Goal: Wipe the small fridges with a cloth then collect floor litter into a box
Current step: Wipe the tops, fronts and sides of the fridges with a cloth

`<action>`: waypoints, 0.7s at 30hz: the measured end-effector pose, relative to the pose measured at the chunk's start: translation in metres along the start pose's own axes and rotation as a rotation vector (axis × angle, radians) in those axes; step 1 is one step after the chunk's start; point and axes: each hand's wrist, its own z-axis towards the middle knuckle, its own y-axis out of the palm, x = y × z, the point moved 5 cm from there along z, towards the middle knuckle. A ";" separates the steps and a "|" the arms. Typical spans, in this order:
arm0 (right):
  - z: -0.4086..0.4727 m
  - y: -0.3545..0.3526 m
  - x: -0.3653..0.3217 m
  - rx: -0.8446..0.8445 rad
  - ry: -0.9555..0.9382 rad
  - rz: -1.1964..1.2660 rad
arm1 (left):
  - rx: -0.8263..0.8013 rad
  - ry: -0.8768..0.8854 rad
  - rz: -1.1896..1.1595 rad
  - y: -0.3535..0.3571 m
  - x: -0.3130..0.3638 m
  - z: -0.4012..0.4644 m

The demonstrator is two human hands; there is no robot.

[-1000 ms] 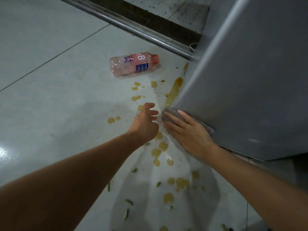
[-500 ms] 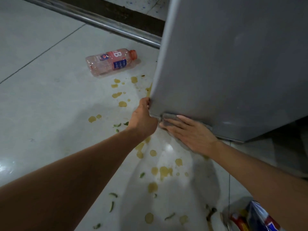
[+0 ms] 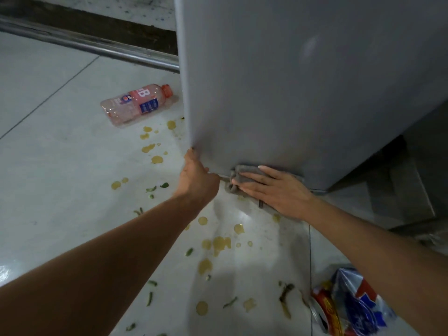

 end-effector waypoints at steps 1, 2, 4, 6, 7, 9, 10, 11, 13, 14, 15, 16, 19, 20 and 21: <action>-0.004 -0.003 0.006 0.041 0.042 -0.019 | -0.003 0.002 -0.006 0.004 0.002 -0.003; -0.009 -0.008 0.016 0.115 0.124 -0.025 | -0.011 0.006 -0.011 0.010 0.003 -0.006; -0.024 -0.021 0.040 0.260 0.341 0.030 | -0.031 -0.001 -0.023 0.022 0.007 -0.010; -0.041 -0.026 0.054 0.353 0.491 0.071 | -0.050 -0.017 -0.031 0.034 0.010 -0.013; -0.046 -0.023 0.055 0.355 0.510 0.098 | -0.060 -0.028 -0.035 0.040 0.012 -0.014; -0.051 -0.011 0.043 0.276 0.435 0.169 | -0.077 -0.059 -0.046 0.049 0.014 -0.016; -0.052 -0.003 0.033 0.209 0.355 0.197 | -0.084 -0.073 -0.053 0.052 0.014 -0.016; -0.055 0.008 0.024 0.125 0.270 0.210 | -0.092 -0.084 -0.055 0.055 0.015 -0.016; -0.060 0.026 0.010 -0.114 0.112 0.225 | -0.100 -0.099 -0.036 0.058 0.017 -0.017; -0.063 0.033 0.006 -0.213 0.076 0.213 | -0.100 -0.103 -0.019 0.059 0.018 -0.017; -0.066 0.037 0.005 -0.268 0.061 0.200 | -0.103 -0.108 0.002 0.061 0.019 -0.018; -0.067 0.036 0.007 -0.282 0.053 0.189 | -0.110 -0.114 0.019 0.063 0.020 -0.019; -0.067 0.013 0.027 -0.090 0.144 0.169 | -0.144 -0.114 0.016 0.074 0.025 -0.024; -0.069 0.004 0.037 0.038 0.236 0.202 | -0.153 -0.116 0.004 0.079 0.027 -0.025; -0.074 0.001 0.044 0.103 0.304 0.220 | -0.161 -0.122 -0.007 0.084 0.029 -0.025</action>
